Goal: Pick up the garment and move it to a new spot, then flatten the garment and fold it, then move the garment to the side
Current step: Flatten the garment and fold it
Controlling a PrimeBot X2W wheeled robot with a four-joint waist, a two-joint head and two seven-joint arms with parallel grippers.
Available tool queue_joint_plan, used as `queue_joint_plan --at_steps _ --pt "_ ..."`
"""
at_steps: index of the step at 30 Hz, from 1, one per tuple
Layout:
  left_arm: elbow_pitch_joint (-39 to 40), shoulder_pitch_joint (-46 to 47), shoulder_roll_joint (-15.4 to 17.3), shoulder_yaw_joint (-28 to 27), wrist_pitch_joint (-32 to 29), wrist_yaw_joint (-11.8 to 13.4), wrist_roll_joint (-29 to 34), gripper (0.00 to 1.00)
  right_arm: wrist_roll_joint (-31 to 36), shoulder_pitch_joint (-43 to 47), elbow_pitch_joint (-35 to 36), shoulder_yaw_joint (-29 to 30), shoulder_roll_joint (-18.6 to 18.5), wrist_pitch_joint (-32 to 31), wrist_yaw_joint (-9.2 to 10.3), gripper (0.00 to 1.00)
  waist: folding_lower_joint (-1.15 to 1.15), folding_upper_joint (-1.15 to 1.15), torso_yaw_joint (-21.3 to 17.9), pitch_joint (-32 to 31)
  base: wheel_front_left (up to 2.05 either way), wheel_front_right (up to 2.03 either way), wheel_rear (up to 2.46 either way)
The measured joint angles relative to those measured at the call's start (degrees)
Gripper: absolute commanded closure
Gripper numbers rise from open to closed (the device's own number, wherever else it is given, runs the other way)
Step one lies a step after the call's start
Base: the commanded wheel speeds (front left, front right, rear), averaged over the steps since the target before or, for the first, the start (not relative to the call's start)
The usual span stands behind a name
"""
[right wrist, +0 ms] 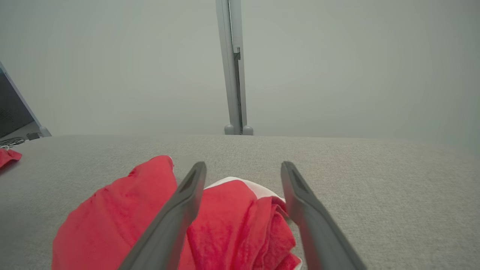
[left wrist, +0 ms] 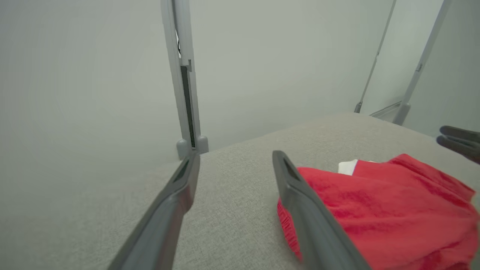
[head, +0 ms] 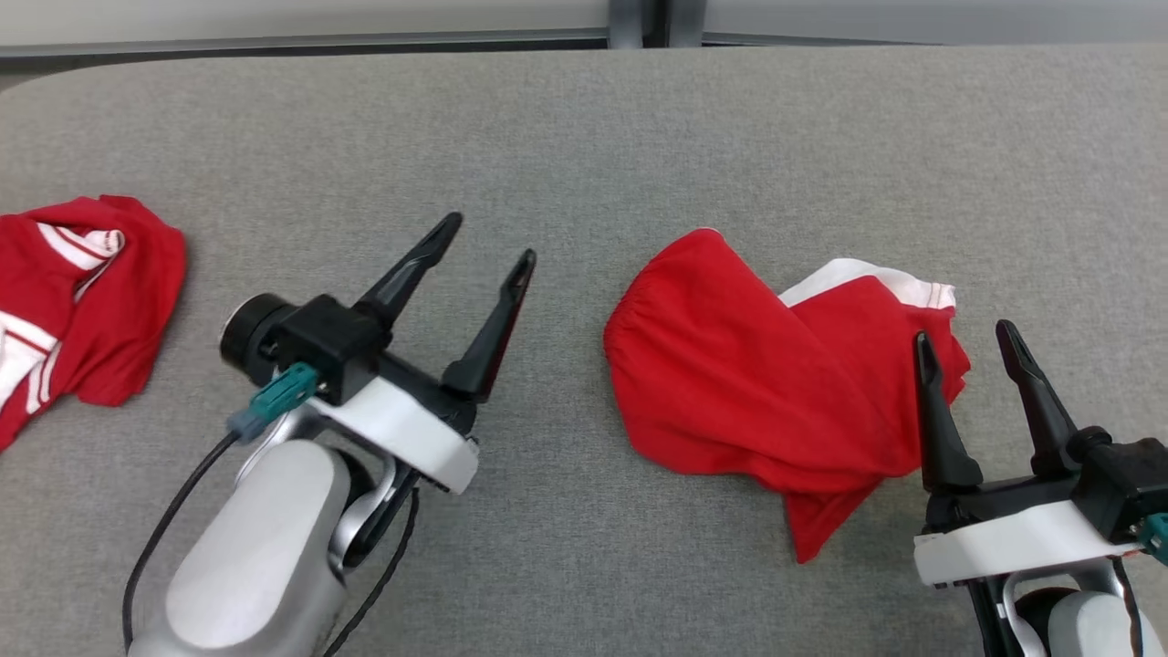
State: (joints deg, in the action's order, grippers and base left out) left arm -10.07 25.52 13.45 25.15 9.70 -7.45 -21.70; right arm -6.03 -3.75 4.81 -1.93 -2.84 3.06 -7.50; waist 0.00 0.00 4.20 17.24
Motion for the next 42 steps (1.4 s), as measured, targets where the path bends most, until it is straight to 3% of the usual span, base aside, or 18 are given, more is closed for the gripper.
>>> queue_joint_plan --at_steps 8,16,17,19,27,33,42 --pt "-7.3 10.1 0.1 11.7 -6.3 0.0 -6.2 0.00 -1.0 -1.3 -0.5 -1.3 0.0 1.3 0.00 0.00 0.00 0.00 -4.1 3.7 0.00 0.00 0.00" --pt "-15.3 14.5 -0.2 20.8 -10.6 0.0 -13.3 0.00 -1.8 -1.5 -2.1 -1.8 0.0 2.5 0.00 0.00 0.00 0.00 -6.6 5.3 0.00 0.00 0.00" --pt "-16.3 14.7 -0.1 21.3 -11.2 0.0 -14.2 0.40 -1.8 -1.5 -2.2 -1.7 0.0 2.5 0.00 0.00 0.00 0.00 -6.6 5.2 0.00 0.00 0.00" --pt "-17.6 15.1 0.2 22.2 -11.5 0.0 -15.0 1.00 -1.8 -1.5 -2.3 -1.6 0.0 2.5 0.00 0.00 0.00 0.00 -6.6 5.1 0.00 0.00 0.00" --pt "-18.8 16.7 1.6 25.9 -9.3 0.0 -17.8 1.00 -2.4 -1.8 -2.4 -1.0 0.0 2.6 0.00 0.00 0.00 0.00 -5.6 4.4 0.00 0.00 0.00" --pt "-18.3 18.6 2.7 24.6 -2.6 0.5 -16.7 1.00 -2.5 -2.0 -2.4 -0.3 0.0 2.6 0.00 0.00 0.00 0.00 -4.9 3.9 0.00 0.00 0.00" --pt "-8.8 17.1 10.1 22.0 3.0 4.0 -13.6 1.00 -3.4 -1.4 -2.2 1.3 0.0 2.6 0.00 0.00 0.00 0.00 -3.2 2.6 0.00 0.00 0.00"
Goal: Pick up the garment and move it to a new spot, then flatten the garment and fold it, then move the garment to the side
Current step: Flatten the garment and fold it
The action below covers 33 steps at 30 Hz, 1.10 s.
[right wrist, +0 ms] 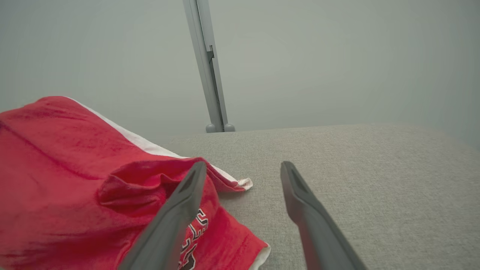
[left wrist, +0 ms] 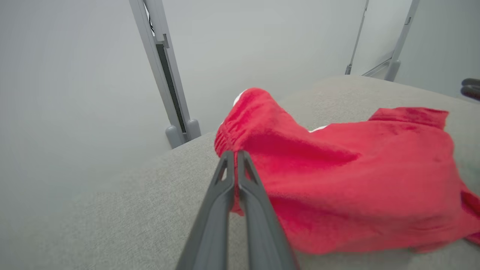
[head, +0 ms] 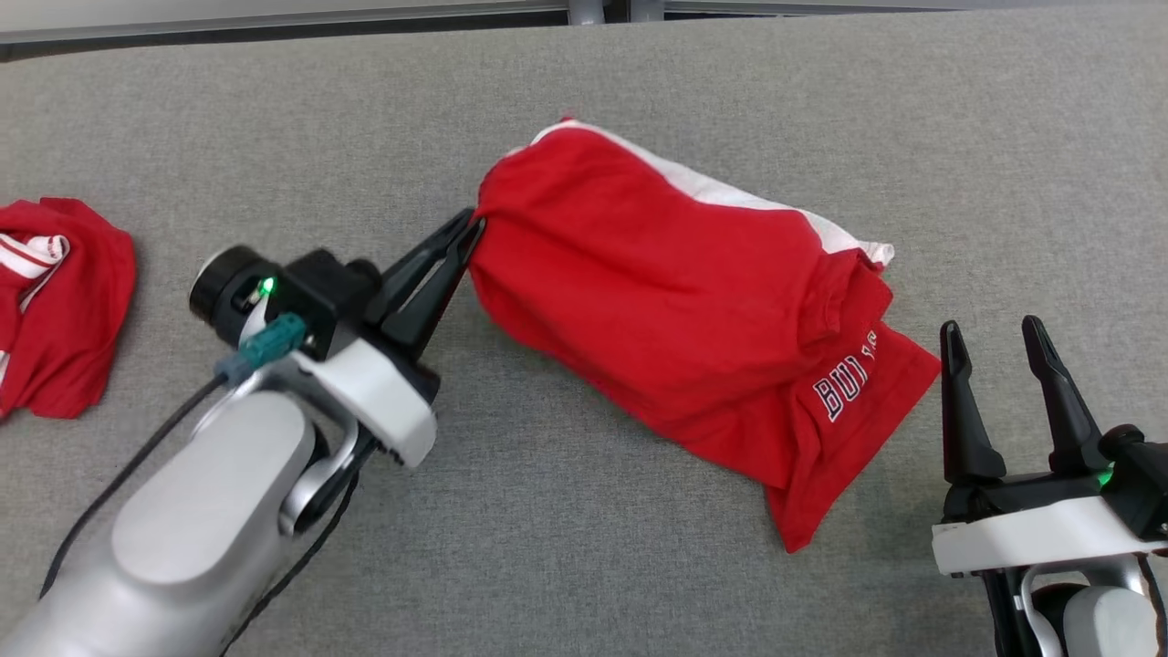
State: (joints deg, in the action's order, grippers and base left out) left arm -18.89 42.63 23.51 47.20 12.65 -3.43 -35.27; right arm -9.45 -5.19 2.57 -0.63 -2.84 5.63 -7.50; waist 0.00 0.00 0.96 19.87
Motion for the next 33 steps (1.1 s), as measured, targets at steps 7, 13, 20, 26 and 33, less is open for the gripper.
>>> queue_joint_plan --at_steps 7,13,20,26,33 --pt "5.5 -11.6 5.0 1.9 1.1 4.0 1.9 1.00 -0.6 0.5 0.1 0.7 0.0 -0.1 0.00 0.00 0.00 0.00 1.3 -0.5 0.00 0.00 0.00" --pt "3.2 -15.9 4.4 5.8 1.6 5.0 5.6 1.00 -0.6 0.4 0.1 0.8 0.0 -0.7 0.00 0.00 0.00 0.00 2.5 -0.4 0.00 0.00 0.00" --pt "-1.4 -18.1 0.6 4.5 2.3 4.5 4.1 0.55 -0.5 0.5 0.4 1.2 0.0 -1.2 0.00 0.00 0.00 0.00 2.9 -1.2 0.00 0.00 0.00" --pt "2.4 -19.9 -1.0 -3.4 2.3 5.3 3.5 0.00 -0.5 1.1 0.7 1.7 0.0 -1.6 0.00 0.00 0.00 0.00 3.1 -2.8 0.00 0.00 0.00" --pt "9.3 -25.7 -3.5 -16.6 2.3 4.9 2.8 0.00 0.0 2.1 1.6 1.9 0.0 -2.2 0.00 0.00 0.00 0.00 3.2 -5.3 0.00 0.00 0.00"
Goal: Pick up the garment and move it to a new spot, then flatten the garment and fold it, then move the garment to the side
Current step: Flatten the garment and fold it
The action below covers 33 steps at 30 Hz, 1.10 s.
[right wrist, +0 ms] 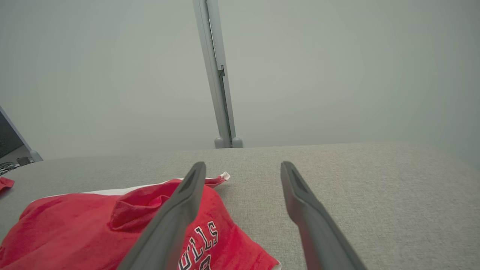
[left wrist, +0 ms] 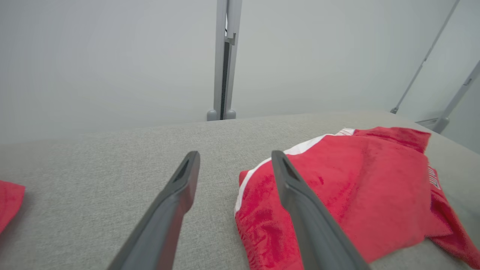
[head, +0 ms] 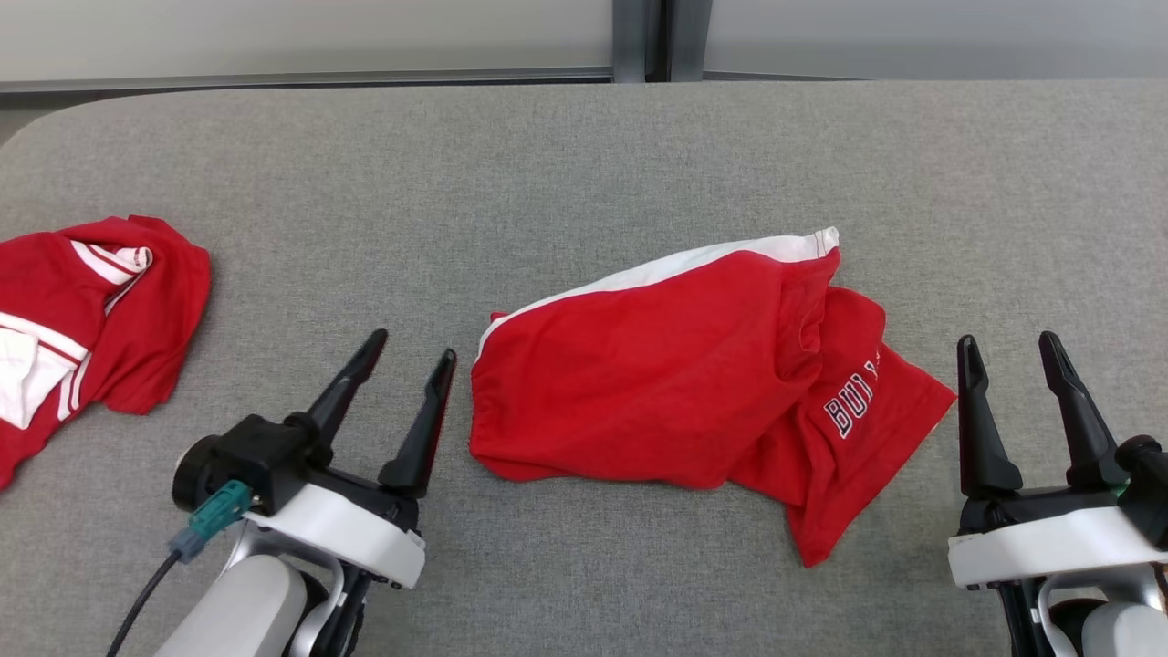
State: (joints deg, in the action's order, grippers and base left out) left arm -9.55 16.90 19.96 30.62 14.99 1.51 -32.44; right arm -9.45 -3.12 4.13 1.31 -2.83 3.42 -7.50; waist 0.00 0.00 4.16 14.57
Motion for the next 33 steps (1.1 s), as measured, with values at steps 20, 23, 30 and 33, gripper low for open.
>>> queue_joint_plan --at_steps 20,23,30,33 --pt "2.5 -8.5 -3.9 -22.0 0.0 -3.1 5.0 0.00 0.0 2.4 0.6 0.2 0.0 -1.4 0.00 0.00 0.00 0.01 0.8 -2.6 0.00 0.00 0.00" --pt "1.9 -8.5 -4.5 -22.5 0.0 -4.1 5.9 0.00 0.0 2.4 0.5 0.1 0.0 -1.4 0.00 0.00 0.00 0.00 0.9 -2.5 0.00 0.00 0.00" --pt "0.6 -8.5 -5.8 -23.3 0.0 -5.4 7.4 0.00 0.0 2.3 0.4 0.1 0.0 -1.3 0.00 0.00 0.00 0.00 1.0 -2.5 0.00 0.00 0.00" --pt "0.3 -8.5 -6.0 -23.5 0.0 -5.8 8.1 0.00 0.0 2.3 0.3 0.0 0.0 -1.3 0.00 0.00 0.00 0.00 1.1 -2.5 0.00 0.00 0.00"
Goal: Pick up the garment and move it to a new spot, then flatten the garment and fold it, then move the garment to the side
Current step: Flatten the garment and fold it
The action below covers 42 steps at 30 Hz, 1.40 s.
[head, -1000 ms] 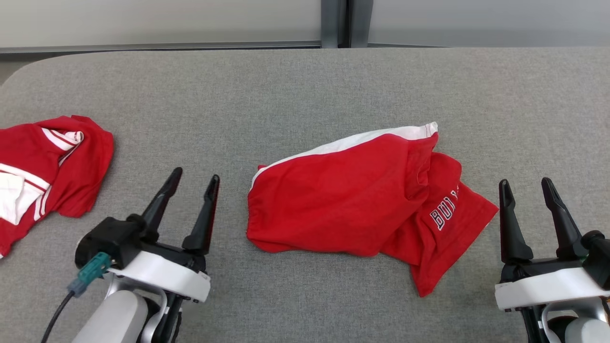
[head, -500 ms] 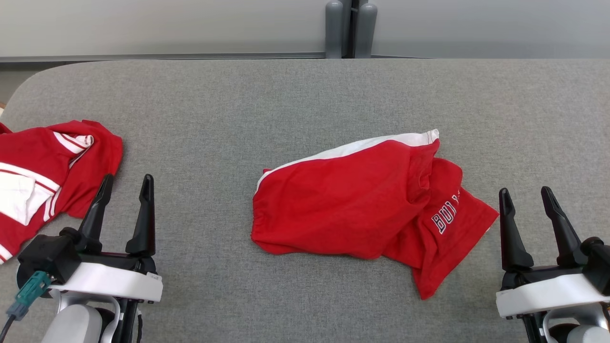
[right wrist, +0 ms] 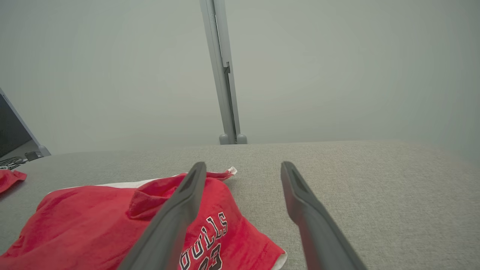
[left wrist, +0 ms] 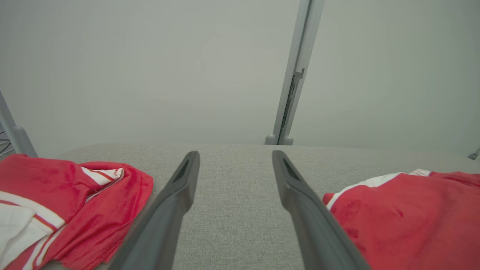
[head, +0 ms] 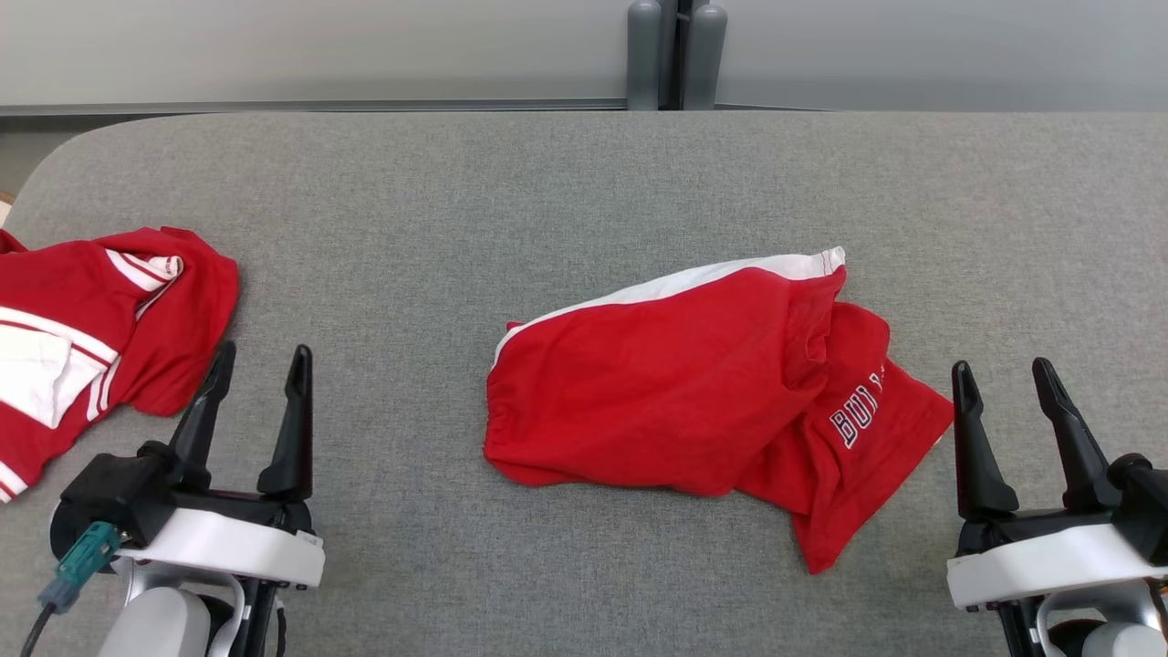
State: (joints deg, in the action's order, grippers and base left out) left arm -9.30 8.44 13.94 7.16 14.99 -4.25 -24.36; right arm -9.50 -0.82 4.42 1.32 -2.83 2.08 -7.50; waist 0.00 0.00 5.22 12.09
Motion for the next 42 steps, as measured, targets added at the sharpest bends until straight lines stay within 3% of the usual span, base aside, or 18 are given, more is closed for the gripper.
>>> queue_joint_plan --at_steps 6,14,20,25,26,27,33,42 --pt "-0.2 1.3 -0.5 4.3 -0.1 -1.5 2.3 0.00 0.1 -0.3 0.1 -0.2 0.0 -0.1 0.00 0.00 0.00 0.00 0.1 0.6 0.00 0.00 0.00" --pt "-0.3 6.8 -1.6 18.3 -4.2 -3.0 3.5 0.00 0.4 -1.0 0.4 -1.1 0.0 -0.4 0.00 0.00 0.00 0.00 -0.8 2.3 0.00 0.00 0.00" --pt "-2.5 10.1 0.9 30.3 -8.3 -3.2 1.0 0.00 0.0 -1.6 0.0 -1.8 0.0 0.0 0.00 0.00 0.00 0.00 -2.3 3.6 0.00 0.00 0.00" --pt "-6.7 12.3 2.4 33.8 -10.2 -3.2 -2.0 0.00 -0.6 -2.0 -0.5 -1.8 0.0 0.8 0.00 0.00 0.00 0.00 -3.5 4.3 0.00 0.00 0.00" --pt "-7.5 12.8 2.5 34.5 -10.9 -3.2 -2.7 0.10 -0.6 -2.0 -0.6 -1.8 0.0 0.9 0.00 0.00 0.00 0.00 -3.7 4.4 0.00 0.00 0.00" --pt "-8.0 13.2 2.8 35.2 -11.1 -3.2 -3.2 1.00 -0.6 -2.0 -0.7 -1.8 0.0 1.0 0.00 0.00 0.00 0.00 -3.8 4.5 0.00 0.00 0.00" --pt "-7.7 15.6 4.4 38.2 -8.8 -3.2 -3.2 1.00 -0.9 -2.0 -1.1 -1.3 0.0 1.5 0.00 0.00 0.00 0.00 -4.0 4.7 0.00 0.00 0.00" --pt "-2.4 15.8 8.5 45.9 -7.9 -3.2 2.7 1.00 -1.0 -2.1 -1.2 -0.6 0.0 1.6 0.00 0.00 0.00 0.00 -2.9 5.1 0.00 0.00 0.00"
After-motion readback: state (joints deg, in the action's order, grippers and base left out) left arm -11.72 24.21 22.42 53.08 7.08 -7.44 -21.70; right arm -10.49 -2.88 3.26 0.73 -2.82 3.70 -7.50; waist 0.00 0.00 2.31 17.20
